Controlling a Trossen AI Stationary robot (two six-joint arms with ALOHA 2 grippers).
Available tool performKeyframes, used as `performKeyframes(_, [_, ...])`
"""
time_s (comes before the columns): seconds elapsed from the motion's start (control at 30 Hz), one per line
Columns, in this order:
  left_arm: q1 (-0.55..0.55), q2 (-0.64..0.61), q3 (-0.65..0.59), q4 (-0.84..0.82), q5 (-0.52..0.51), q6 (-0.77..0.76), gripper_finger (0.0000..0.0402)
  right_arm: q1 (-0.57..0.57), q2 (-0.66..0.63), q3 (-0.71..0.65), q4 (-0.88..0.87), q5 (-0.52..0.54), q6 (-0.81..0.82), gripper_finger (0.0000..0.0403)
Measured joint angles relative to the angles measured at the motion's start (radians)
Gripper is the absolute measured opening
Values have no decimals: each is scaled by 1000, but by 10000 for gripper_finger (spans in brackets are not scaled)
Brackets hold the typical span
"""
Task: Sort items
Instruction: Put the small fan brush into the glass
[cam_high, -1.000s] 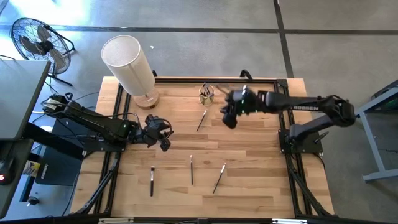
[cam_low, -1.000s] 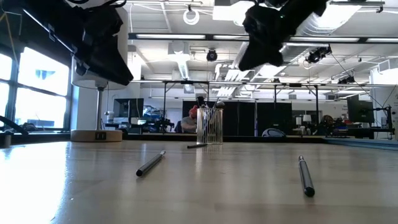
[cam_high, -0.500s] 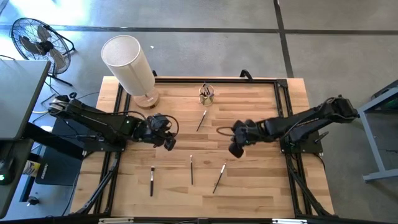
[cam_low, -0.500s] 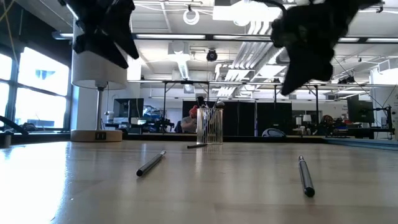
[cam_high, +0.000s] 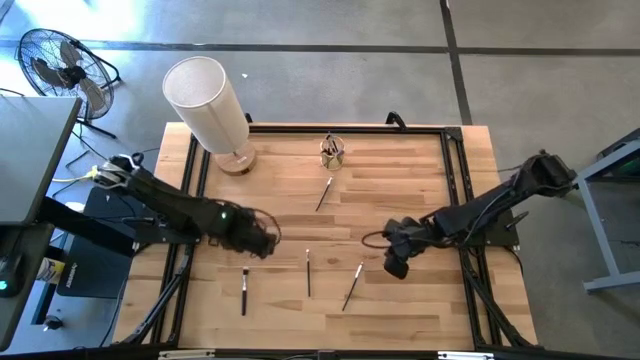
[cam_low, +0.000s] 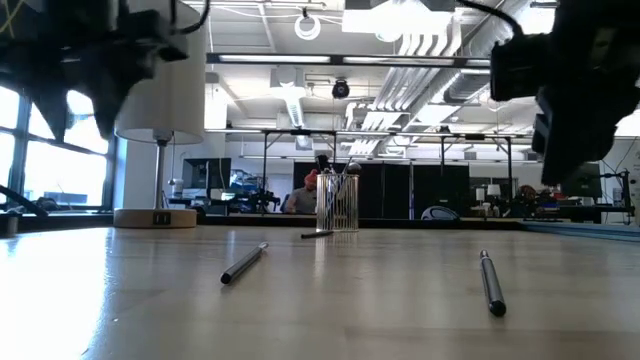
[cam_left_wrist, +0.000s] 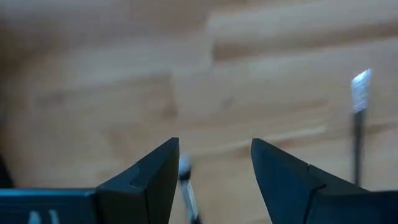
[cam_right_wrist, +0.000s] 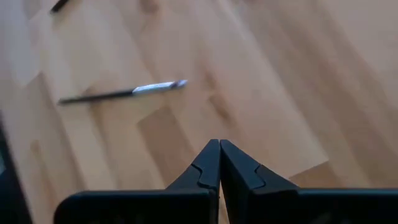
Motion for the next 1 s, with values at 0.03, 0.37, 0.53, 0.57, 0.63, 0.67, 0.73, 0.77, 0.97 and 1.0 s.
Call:
performKeyframes(0.03, [-16,9,-14,4,33,-35,198,15,0,0,5,1,-3,2])
performKeyframes(0.37, [-119,112,-115,199,153,-182,198,91,0,0,20,72,-1,2])
performKeyframes(0.53, [-116,169,-125,220,172,-189,198,100,0,0,31,80,0,5])
performKeyframes(0.57, [-116,183,-126,219,172,-189,198,99,0,0,31,79,-1,6])
performKeyframes(0.63, [-116,199,-127,218,178,-196,198,99,0,0,39,80,0,6])
performKeyframes(0.67, [-116,207,-127,222,188,-197,198,99,0,0,41,79,0,6])
performKeyframes(0.73, [-116,230,-126,222,209,-197,198,99,0,0,44,80,-2,3])
performKeyframes(0.77, [-116,242,-127,222,215,-197,198,99,0,0,46,82,-2,2])
performKeyframes(0.97, [-115,275,-125,250,229,-196,198,99,0,0,48,91,-6,6])
performKeyframes(1.0, [-115,280,-125,255,228,-196,197,99,0,0,49,91,-7,6])
